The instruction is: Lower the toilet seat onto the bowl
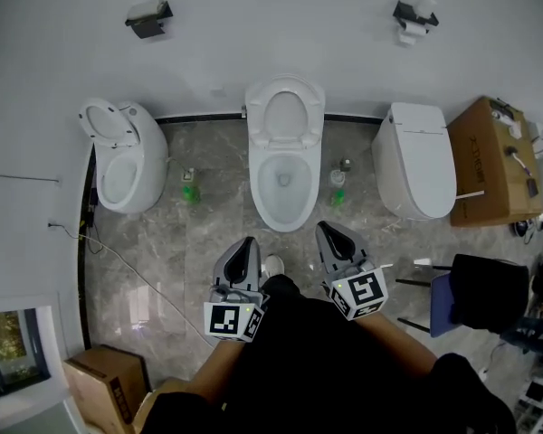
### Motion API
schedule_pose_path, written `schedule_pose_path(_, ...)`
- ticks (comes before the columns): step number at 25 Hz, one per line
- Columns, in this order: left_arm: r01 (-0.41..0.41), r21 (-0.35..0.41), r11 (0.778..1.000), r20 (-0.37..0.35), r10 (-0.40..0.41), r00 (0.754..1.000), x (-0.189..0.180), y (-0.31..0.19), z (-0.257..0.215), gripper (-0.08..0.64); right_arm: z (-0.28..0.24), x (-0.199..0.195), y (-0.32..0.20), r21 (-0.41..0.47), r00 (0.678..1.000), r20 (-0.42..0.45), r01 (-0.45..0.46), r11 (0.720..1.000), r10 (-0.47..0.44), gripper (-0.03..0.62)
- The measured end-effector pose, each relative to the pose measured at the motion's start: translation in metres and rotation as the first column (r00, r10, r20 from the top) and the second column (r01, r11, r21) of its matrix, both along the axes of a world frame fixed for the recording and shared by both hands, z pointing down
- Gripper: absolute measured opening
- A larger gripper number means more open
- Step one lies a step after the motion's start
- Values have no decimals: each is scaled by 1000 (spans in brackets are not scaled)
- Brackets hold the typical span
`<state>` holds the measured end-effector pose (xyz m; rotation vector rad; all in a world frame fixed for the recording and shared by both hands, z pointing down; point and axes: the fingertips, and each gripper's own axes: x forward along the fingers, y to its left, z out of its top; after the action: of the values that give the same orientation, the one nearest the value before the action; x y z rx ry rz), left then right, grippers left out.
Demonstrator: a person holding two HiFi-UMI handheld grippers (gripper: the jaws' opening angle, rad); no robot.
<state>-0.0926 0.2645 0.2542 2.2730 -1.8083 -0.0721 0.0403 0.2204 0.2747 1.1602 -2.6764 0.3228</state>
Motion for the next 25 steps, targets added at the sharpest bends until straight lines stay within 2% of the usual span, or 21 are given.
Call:
schedule_pose_path(3,-20,-11,1000,-2,20,1000,-12,-21,5,14,1,-8,-14,32,999,-21,-37,999,38,32)
schedule_pose_path(5,-46,-8,999,-4,46,999,-20,-35,8,14,3,-9,-26,23,996,-31,-81,996,81,32)
schedule_pose_path(7,-66,-14,998,-39,66,997,-29,-46,14,14,7,-11,-35,7,993,-45,-112,994,112,31)
schedule_pose_path(10,-100,-32,994,-78,98,992,-39,-60,27,14,9,-13,-42,-4,992,-57,-109,994,109,31)
schedule_pose_path(17,-140,-34,990,-60,138,989,-57,-88,38,14,17,-11,-63,-21,984,-80,-164,986,162,31)
schedule_pose_path(19,-150,-38,988,-72,147,986,-58,-92,41,14,16,-14,-71,-25,990,-48,-133,991,132,32)
schedule_pose_path(21,-161,-44,986,-72,157,985,-56,-98,45,14,13,-21,-78,-17,998,-9,-66,998,66,32)
schedule_pose_path(25,-163,-59,985,-48,160,986,-57,-116,50,14,10,-28,-102,22,999,-36,-19,1000,20,32)
